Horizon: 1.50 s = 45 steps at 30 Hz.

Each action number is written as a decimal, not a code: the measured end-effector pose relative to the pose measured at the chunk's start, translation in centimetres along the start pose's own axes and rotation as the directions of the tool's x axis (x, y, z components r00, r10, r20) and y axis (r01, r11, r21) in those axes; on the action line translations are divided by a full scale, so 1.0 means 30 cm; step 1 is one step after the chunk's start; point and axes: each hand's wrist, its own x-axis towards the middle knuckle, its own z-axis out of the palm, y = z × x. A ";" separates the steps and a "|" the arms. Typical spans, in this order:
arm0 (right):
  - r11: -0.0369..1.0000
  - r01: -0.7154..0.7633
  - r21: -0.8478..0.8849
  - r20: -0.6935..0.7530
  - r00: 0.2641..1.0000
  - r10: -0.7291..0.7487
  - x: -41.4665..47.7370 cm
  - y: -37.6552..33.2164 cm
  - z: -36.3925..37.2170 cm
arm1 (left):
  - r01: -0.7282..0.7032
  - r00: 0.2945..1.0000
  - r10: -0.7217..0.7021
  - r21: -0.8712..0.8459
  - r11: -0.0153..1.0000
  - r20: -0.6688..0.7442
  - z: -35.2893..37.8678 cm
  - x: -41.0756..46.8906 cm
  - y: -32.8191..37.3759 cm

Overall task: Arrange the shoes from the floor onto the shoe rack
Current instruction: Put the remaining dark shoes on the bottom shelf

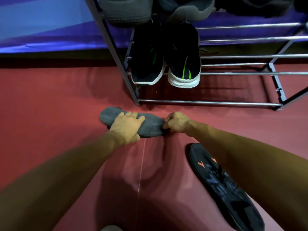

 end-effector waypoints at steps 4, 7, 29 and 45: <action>1.000 0.014 -0.009 0.008 1.000 -0.014 -0.031 0.013 -0.023 | -0.033 0.999 0.035 -0.061 0.998 0.022 -0.041 -0.020 0.042; 0.999 -0.006 -0.039 0.003 1.000 0.006 -0.077 0.034 -0.052 | 0.009 1.000 -0.003 -0.227 0.974 0.025 -0.081 -0.032 0.098; 0.883 -0.061 0.465 0.070 0.997 0.032 -0.519 0.393 -0.313 | 0.019 0.970 -0.244 -0.993 0.115 -0.010 -0.491 -0.017 0.437; 0.753 0.168 0.636 -0.166 0.983 -0.079 -0.517 0.317 -0.410 | 0.035 0.964 -0.219 -0.888 -0.458 0.151 -0.531 0.023 0.449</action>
